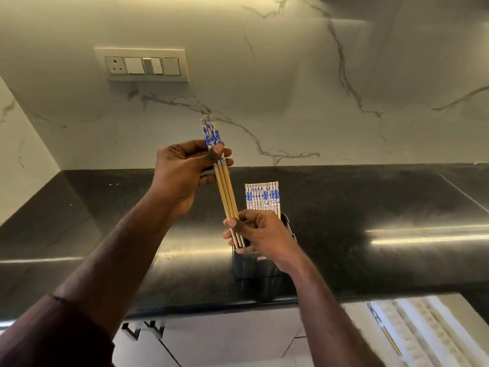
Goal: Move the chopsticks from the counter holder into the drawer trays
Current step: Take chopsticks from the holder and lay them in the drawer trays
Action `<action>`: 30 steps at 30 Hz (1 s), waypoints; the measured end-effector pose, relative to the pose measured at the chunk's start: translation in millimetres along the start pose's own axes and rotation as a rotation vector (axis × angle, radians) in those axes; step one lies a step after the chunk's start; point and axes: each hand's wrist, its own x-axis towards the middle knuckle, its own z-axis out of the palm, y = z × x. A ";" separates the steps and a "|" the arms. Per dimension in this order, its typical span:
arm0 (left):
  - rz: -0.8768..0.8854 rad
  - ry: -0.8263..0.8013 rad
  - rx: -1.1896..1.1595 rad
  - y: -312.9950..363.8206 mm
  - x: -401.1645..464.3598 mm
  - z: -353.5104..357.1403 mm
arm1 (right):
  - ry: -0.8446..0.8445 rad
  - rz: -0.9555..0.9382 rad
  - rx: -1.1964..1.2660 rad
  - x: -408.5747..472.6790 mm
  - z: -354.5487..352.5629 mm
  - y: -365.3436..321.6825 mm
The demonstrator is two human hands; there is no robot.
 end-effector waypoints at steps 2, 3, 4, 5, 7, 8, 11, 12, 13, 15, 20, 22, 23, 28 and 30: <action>-0.010 -0.012 -0.008 3.4 -16.2 -0.8 | 0.005 0.031 0.037 -19.6 7.2 0.1; -0.018 -0.014 -0.011 2.9 -24.4 -0.8 | 0.013 0.039 0.047 -29.7 10.4 1.3; -0.024 -0.016 -0.009 1.5 -31.1 -0.2 | 0.021 0.045 0.048 -37.9 13.2 3.3; -0.032 -0.022 -0.003 -1.0 -40.4 0.8 | 0.032 0.054 0.044 -48.5 16.4 7.0; -0.048 -0.031 -0.003 -8.5 -59.3 4.1 | 0.051 0.076 0.035 -69.8 21.2 16.0; -0.056 -0.037 -0.010 -13.0 -69.0 6.6 | 0.059 0.083 0.024 -81.4 22.0 20.7; -0.096 -0.074 -0.034 -24.4 -94.3 18.8 | 0.083 0.103 -0.023 -114.9 17.4 33.7; -0.116 -0.089 -0.045 -28.3 -101.6 25.9 | 0.096 0.121 -0.035 -126.3 12.8 38.0; -0.135 -0.100 -0.050 -32.1 -108.5 34.6 | 0.112 0.143 -0.045 -137.7 6.9 41.8; -0.157 -0.119 -0.043 -39.8 -119.6 53.3 | 0.143 0.182 -0.065 -157.6 -7.2 49.1; -0.219 -0.157 -0.058 -68.6 -140.3 113.2 | 0.213 0.247 -0.085 -209.6 -55.3 65.2; -0.248 -0.170 -0.046 -87.0 -146.1 145.4 | 0.244 0.287 -0.074 -230.9 -80.4 73.1; -0.260 -0.180 -0.041 -95.7 -149.3 163.5 | 0.264 0.306 -0.065 -241.5 -94.2 77.6; -0.303 -0.186 -0.068 -137.8 -169.7 256.6 | 0.316 0.403 -0.075 -291.0 -177.3 99.2; -0.322 -0.182 -0.084 -154.9 -177.4 293.1 | 0.316 0.447 -0.090 -306.9 -213.0 106.9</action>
